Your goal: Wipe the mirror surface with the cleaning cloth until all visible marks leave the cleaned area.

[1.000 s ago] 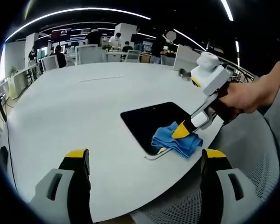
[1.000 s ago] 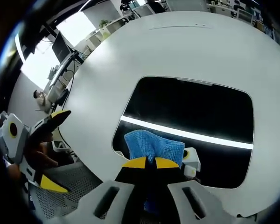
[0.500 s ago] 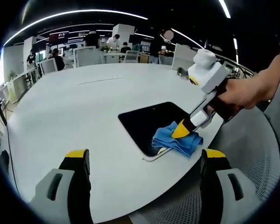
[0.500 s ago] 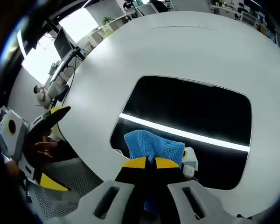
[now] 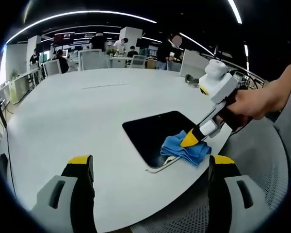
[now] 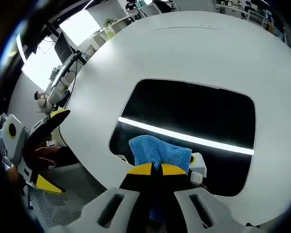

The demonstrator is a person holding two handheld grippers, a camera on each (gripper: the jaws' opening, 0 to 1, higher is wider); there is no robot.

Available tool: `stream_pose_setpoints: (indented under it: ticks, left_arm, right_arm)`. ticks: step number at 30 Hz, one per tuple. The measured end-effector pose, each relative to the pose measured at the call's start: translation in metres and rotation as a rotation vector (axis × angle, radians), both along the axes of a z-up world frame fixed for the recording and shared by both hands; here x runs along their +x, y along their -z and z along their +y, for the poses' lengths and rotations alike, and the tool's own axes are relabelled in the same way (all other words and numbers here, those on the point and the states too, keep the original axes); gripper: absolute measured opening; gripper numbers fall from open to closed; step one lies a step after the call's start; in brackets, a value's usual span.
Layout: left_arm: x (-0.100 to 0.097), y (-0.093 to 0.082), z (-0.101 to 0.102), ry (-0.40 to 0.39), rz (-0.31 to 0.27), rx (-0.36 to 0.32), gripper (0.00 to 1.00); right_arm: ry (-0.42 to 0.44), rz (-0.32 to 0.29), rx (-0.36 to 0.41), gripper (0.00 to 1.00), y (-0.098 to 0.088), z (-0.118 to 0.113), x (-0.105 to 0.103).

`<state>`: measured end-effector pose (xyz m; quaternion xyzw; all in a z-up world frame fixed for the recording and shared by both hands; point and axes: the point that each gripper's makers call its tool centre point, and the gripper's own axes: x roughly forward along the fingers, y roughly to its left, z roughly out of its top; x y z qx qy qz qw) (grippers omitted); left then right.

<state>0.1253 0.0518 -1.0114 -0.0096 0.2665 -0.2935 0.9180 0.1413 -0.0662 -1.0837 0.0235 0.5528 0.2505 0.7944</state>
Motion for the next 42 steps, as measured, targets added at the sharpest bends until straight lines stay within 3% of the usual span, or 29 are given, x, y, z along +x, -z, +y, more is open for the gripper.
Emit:
stream_pose_setpoints:
  ticks: [7, 32, 42]
  left_arm:
    - [-0.002, 0.009, 0.003, 0.007, 0.007, 0.046, 0.97]
    - [-0.002, 0.012, 0.0, 0.01, 0.022, 0.017, 0.99]
    - [-0.002, 0.014, 0.0, 0.003, 0.03, 0.007, 0.99]
  right_arm:
    - [0.008, -0.003, 0.001, 0.0, 0.0, -0.006, 0.0]
    - [0.051, 0.014, 0.006, 0.0, 0.0, -0.016, 0.001]
    - [0.075, 0.009, 0.008, 0.0, 0.0, -0.017, 0.014]
